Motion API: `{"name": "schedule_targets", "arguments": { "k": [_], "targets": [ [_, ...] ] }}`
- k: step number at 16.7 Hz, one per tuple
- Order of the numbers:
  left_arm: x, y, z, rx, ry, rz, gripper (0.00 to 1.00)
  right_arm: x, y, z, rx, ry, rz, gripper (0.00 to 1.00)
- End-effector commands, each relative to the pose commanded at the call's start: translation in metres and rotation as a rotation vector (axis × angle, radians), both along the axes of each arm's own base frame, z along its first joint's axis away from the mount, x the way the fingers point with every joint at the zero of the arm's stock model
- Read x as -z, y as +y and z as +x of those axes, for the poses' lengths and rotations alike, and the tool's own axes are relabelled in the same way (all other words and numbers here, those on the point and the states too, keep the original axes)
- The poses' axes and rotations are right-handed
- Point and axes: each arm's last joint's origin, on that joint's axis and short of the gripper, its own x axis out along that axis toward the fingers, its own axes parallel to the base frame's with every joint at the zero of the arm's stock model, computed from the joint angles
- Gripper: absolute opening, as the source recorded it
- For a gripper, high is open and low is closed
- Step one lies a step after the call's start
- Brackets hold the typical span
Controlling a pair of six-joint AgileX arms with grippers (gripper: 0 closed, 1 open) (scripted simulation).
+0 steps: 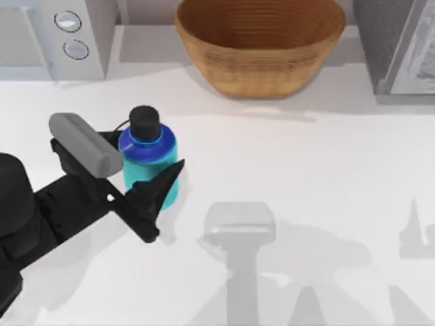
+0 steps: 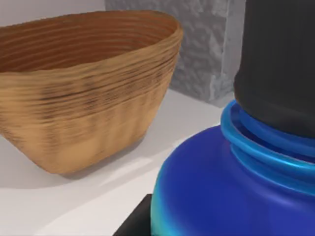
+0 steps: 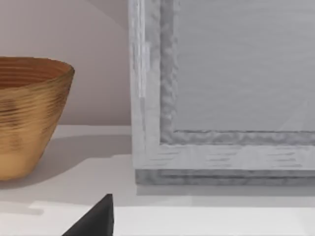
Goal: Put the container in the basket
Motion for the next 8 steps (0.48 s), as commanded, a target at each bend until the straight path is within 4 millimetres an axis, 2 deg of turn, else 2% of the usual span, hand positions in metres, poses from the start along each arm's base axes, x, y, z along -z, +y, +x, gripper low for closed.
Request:
{"name": "schedule_targets", "arguments": {
  "k": [3, 8],
  "targets": [
    [-0.015, -0.018, 0.041, 0.007, 0.01, 0.001, 0.0, 0.0, 0.0, 0.0, 0.0, 0.0, 0.0, 1.0],
    [-0.054, -0.059, 0.133, 0.01, -0.009, -0.013, 0.0, 0.0, 0.0, 0.0, 0.0, 0.0, 0.0, 1.0]
  ]
}}
